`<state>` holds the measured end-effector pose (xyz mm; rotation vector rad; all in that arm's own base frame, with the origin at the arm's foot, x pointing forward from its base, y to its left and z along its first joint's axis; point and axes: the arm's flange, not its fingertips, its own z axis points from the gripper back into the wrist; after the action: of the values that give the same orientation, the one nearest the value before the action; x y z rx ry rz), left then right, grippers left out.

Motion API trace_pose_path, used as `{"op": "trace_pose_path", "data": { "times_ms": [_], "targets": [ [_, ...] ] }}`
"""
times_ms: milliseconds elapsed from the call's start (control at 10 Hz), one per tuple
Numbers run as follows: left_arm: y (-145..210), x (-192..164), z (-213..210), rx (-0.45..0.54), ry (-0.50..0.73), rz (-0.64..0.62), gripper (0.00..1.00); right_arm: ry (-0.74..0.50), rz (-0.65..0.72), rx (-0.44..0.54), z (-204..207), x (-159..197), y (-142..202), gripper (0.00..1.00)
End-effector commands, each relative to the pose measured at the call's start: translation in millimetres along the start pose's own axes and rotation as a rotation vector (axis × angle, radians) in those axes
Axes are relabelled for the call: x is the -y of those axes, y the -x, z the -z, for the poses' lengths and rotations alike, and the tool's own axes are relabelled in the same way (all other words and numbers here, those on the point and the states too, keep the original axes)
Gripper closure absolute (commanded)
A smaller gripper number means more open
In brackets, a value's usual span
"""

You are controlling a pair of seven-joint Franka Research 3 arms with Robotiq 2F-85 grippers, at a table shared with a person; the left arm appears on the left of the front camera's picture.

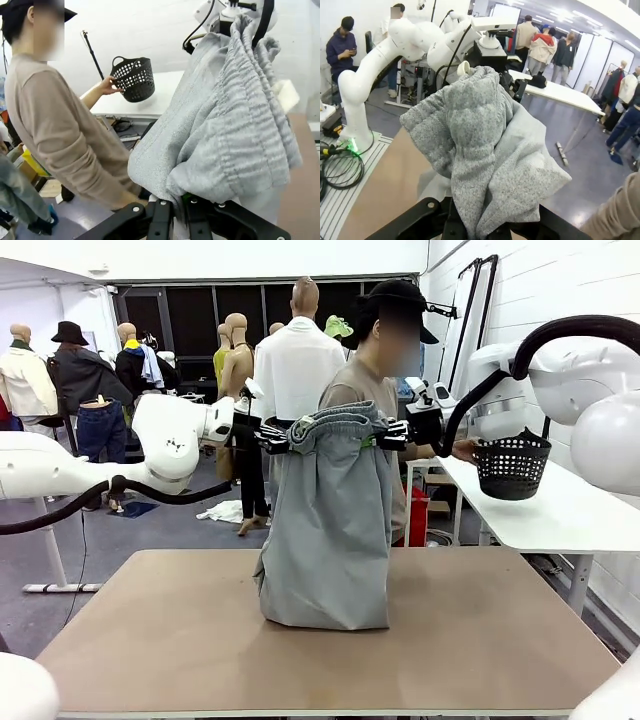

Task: Fold the training pants.
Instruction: Fold the Training pants in half.

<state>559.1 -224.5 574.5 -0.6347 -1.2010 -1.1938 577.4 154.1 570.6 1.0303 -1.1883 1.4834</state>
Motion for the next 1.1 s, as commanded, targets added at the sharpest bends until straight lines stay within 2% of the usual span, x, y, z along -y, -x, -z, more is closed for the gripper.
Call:
{"op": "trace_pose_path", "data": {
  "times_ms": [0, 100, 600, 700, 1000],
  "targets": [
    [-2, -4, 3, -0.056, -0.019, -0.045, 1.00, 0.002, 0.014, -0.009, -6, -7, 0, 1.00],
    [0, 0, 0, 0.000, 0.000, 0.000, 1.00, 0.000, 0.000, 0.000, 0, 0, 0, 1.00],
    [1, 2, 2, -0.004, 0.006, -0.015, 1.00, 0.000, 0.000, 0.000, 0, 0, 0, 1.00],
    [-1, -11, 7, -0.014, 0.007, -0.024, 1.00, -0.002, 0.007, 0.000, 2, -1, 3, 1.00],
    [-16, -51, 18, -0.042, -0.023, 0.030, 1.00, -0.013, -0.052, -0.009, -4, 54, -3, 1.00]
  ]
}}
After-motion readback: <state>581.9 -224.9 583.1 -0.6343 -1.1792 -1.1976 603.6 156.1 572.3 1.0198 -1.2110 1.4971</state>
